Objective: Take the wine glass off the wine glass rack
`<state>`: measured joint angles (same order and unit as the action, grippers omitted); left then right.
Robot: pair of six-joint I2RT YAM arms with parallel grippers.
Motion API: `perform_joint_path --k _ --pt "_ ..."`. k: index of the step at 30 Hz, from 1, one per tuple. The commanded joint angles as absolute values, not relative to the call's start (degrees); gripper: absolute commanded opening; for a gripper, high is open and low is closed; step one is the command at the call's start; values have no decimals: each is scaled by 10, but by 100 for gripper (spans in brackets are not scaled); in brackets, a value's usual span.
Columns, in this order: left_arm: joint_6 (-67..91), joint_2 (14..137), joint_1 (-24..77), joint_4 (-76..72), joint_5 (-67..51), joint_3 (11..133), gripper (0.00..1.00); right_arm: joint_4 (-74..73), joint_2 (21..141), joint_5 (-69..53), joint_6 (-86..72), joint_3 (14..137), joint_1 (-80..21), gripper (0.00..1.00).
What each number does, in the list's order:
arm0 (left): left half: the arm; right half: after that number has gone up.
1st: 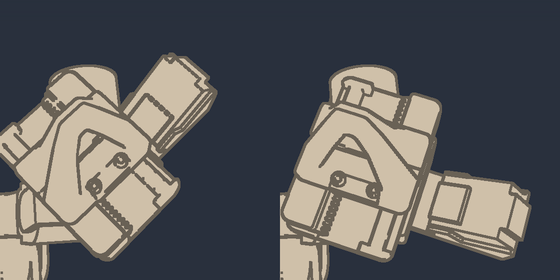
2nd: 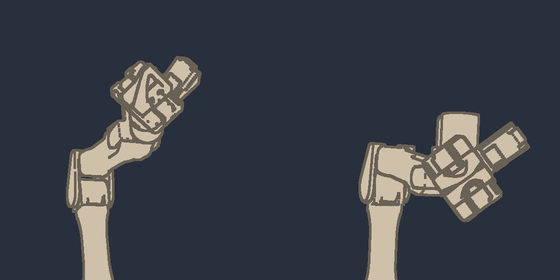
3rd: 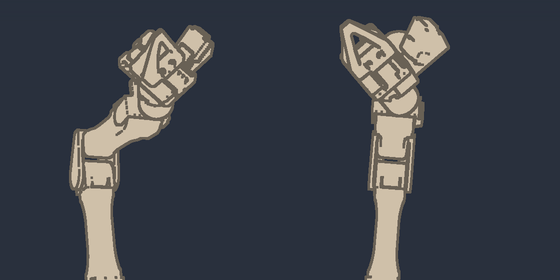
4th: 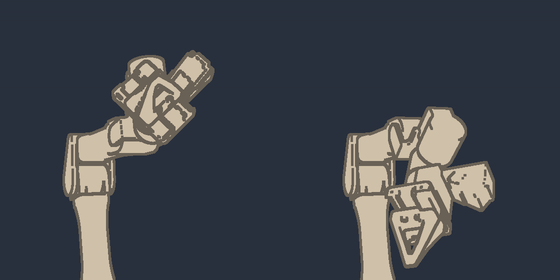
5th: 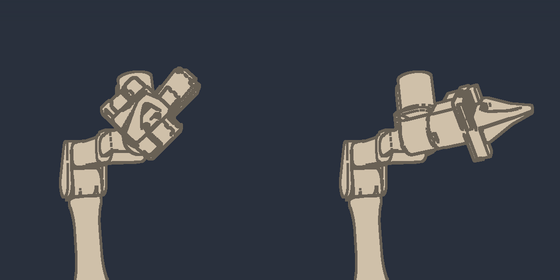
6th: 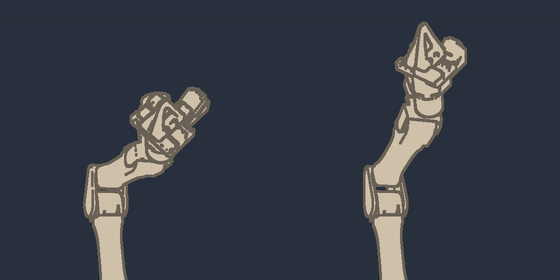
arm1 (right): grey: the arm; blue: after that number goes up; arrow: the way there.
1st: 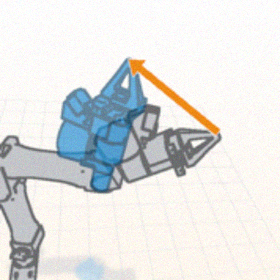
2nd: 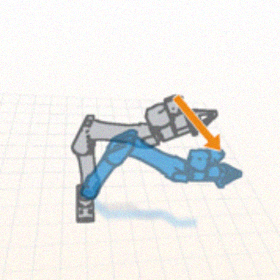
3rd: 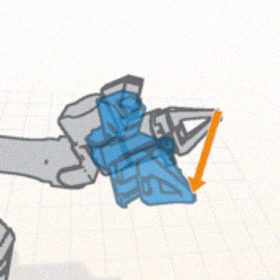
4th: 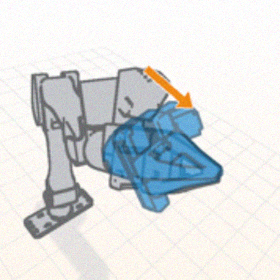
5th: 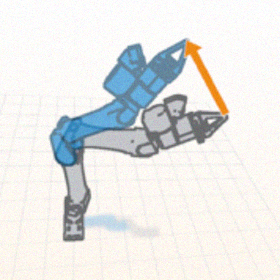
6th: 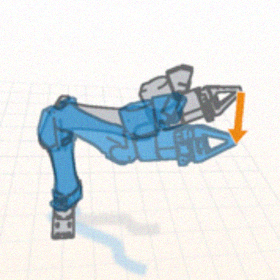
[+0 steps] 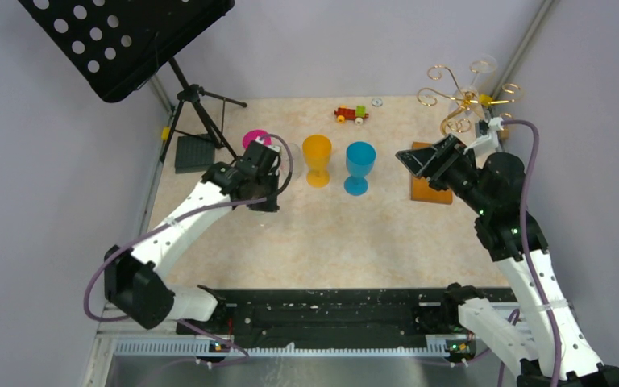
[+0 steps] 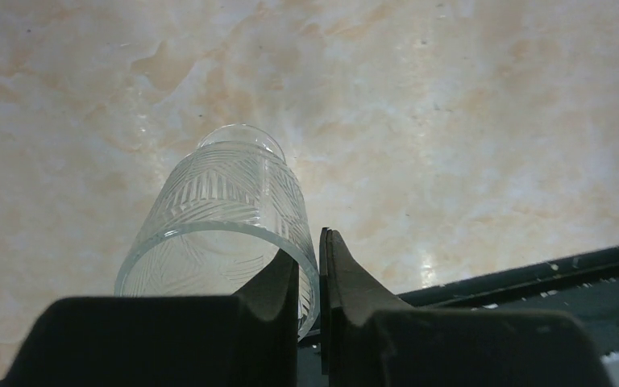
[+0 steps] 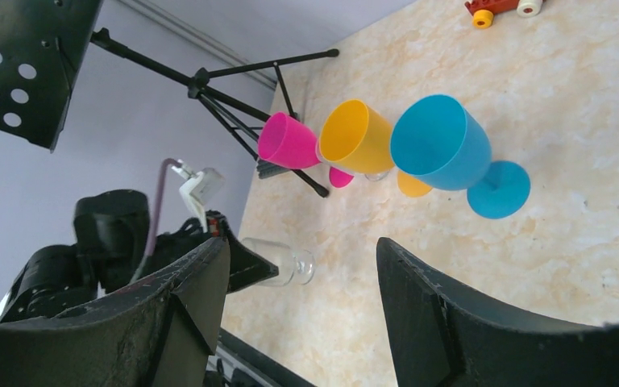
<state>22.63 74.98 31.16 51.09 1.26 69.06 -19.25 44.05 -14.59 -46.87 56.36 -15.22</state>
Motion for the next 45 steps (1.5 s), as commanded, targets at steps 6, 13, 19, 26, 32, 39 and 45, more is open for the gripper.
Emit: perform_joint_path --k 6,13,19,26,32,39,45 --pt "236 845 293 465 117 697 0 -216 432 -137 -442 586 -155 68" --pt "236 878 252 440 104 709 0 -239 425 -127 -425 595 -155 68" --pt "228 888 230 418 97 714 0 -245 425 -128 -418 598 -156 69" --pt "225 909 211 412 92 719 0 -268 431 -134 -409 622 -155 69" --pt "222 925 209 429 82 729 10 -279 431 -131 -403 634 -155 69" --pt "217 908 209 460 119 752 46 -292 428 -126 -401 649 -155 70" --pt "207 847 210 471 124 761 72 -299 423 -128 -403 665 -155 71"
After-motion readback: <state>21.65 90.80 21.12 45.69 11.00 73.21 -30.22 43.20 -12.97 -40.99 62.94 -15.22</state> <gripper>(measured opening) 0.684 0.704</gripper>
